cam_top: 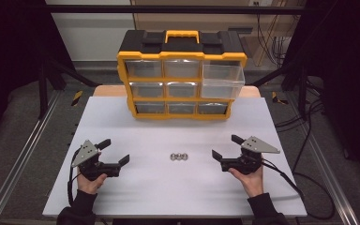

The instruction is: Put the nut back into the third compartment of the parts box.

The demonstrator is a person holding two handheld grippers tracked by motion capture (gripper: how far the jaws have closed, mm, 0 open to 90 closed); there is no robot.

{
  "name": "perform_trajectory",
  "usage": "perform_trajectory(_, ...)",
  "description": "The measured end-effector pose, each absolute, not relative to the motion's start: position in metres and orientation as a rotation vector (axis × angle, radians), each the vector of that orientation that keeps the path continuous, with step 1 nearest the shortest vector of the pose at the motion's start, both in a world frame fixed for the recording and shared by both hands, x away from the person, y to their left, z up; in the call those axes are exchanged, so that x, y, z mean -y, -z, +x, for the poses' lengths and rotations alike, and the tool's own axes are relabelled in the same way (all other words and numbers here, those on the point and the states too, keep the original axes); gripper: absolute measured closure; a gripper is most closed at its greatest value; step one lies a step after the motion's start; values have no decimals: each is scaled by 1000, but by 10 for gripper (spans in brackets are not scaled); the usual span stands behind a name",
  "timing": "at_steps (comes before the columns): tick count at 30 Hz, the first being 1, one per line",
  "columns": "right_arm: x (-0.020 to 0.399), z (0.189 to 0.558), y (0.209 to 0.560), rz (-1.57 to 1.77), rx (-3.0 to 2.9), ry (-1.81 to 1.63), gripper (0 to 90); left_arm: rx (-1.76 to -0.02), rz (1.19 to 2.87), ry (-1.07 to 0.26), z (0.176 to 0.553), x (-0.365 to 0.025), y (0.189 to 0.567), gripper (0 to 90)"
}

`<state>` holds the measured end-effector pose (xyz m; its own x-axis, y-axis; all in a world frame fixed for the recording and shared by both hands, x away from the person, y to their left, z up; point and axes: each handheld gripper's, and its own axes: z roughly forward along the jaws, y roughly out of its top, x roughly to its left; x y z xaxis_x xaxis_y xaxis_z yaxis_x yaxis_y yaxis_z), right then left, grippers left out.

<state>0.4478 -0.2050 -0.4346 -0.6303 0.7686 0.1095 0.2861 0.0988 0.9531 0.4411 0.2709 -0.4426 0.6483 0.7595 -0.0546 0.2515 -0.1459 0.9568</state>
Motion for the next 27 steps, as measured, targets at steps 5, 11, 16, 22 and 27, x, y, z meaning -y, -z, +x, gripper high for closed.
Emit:
perform_trajectory(5,188,456,434,1010,-2005,-1524,37,-833,1703,-546,441,-271,443,11)
perform_trajectory(11,173,462,434,1008,-2039,-1518,39,-833,1708,-543,442,-271,443,10)
perform_trajectory(16,152,471,437,993,-2085,-1492,46,-834,1707,-542,442,-271,443,10)
perform_trajectory(22,135,480,445,991,-2147,-1445,49,-834,1707,-543,442,-271,443,10)
perform_trajectory(27,120,490,460,1008,-2225,-1379,72,-835,1708,-544,442,-271,443,10)
